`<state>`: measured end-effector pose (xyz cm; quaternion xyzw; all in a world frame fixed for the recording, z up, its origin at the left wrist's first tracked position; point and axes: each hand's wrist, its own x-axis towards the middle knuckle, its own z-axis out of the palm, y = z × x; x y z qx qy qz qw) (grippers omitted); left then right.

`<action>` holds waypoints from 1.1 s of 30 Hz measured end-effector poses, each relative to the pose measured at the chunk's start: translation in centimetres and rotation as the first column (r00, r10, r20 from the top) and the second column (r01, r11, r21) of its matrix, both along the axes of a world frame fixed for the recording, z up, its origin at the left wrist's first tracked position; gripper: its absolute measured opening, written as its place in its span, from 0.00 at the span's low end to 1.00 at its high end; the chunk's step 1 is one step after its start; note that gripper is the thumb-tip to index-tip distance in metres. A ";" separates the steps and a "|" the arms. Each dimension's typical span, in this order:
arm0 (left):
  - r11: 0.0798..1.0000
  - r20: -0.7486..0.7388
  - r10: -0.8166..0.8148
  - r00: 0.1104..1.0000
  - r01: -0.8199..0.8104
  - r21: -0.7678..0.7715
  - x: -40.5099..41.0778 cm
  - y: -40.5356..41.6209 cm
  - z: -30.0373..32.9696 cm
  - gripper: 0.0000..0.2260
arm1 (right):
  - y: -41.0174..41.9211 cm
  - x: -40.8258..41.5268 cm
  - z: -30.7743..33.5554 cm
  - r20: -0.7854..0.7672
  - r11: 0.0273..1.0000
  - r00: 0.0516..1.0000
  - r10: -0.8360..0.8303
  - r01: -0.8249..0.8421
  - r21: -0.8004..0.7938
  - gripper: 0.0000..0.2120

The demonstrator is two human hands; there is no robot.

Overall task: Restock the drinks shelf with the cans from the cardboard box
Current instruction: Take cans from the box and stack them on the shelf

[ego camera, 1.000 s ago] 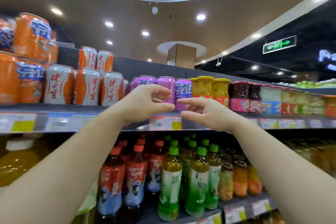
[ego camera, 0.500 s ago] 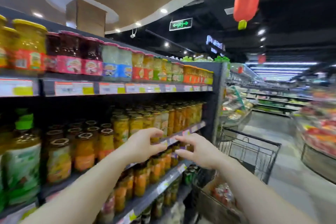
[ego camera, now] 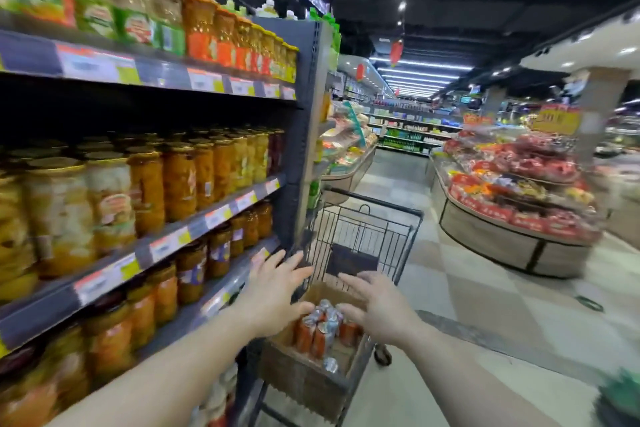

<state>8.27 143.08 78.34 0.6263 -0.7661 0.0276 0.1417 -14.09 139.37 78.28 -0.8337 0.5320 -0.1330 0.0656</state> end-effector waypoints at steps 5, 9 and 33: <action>0.999 0.022 0.008 1.000 -0.009 0.041 -2.7 -9.3 -4.3 0.32 | -8.0 -2.3 -4.5 -0.094 0.996 0.992 -0.084 0.085 0.005 0.33; 0.993 0.045 0.041 0.998 -0.046 0.104 -4.4 -15.6 -8.5 0.33 | -14.7 -3.6 -8.6 -0.114 0.992 0.990 -0.078 0.089 0.088 0.33; 0.695 -0.027 0.231 0.973 -0.145 0.705 -4.4 -30.9 -36.2 0.34 | -34.8 -0.7 -37.7 -0.339 0.796 0.854 0.394 -0.134 0.590 0.37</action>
